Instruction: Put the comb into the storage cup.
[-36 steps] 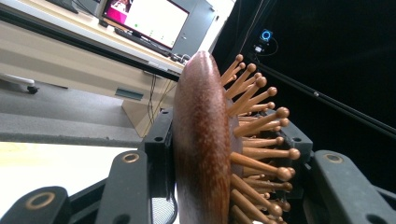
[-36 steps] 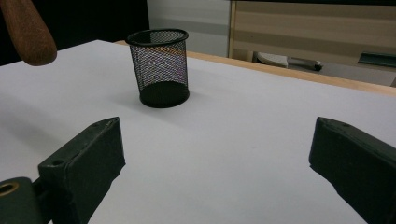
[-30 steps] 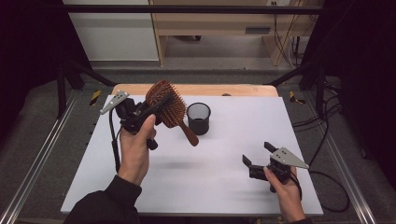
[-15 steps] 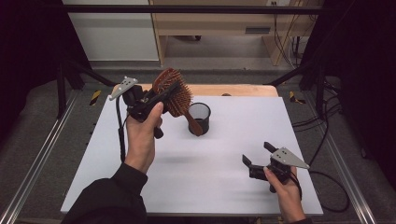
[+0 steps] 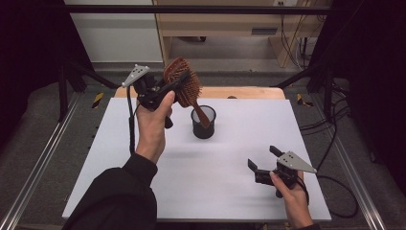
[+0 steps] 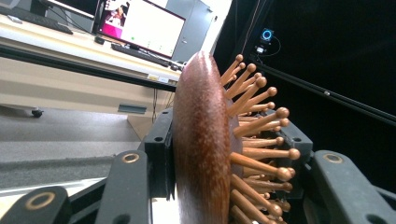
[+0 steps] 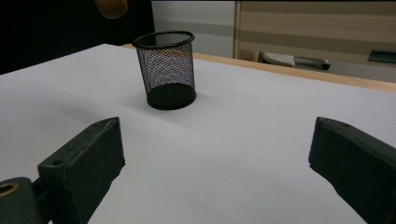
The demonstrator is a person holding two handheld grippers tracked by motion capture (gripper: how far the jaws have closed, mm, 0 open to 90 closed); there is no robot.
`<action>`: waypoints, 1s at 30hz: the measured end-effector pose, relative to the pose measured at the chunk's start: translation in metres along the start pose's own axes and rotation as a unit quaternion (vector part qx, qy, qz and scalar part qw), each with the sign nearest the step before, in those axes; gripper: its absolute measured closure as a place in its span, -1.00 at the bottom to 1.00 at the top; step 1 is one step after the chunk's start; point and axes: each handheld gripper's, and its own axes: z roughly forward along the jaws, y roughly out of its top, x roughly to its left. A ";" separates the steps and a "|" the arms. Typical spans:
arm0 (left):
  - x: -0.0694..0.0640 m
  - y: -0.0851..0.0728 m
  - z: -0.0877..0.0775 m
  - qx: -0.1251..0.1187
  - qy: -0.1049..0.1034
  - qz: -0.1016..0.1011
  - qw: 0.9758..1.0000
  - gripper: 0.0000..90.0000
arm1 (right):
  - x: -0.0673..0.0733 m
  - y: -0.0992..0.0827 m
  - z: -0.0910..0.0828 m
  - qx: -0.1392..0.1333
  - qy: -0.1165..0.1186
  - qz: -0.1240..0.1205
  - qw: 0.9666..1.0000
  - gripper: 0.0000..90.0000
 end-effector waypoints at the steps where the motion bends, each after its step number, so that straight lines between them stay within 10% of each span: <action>1: 0.000 0.000 0.002 -0.001 0.000 0.000 1.000 0.13 | 0.000 0.000 0.000 0.000 0.000 0.002 1.000 -0.91; 30: 0.016 -0.001 0.032 -0.007 0.026 0.017 1.000 0.13 | 0.001 -0.002 0.000 0.003 0.002 0.006 1.000 -0.91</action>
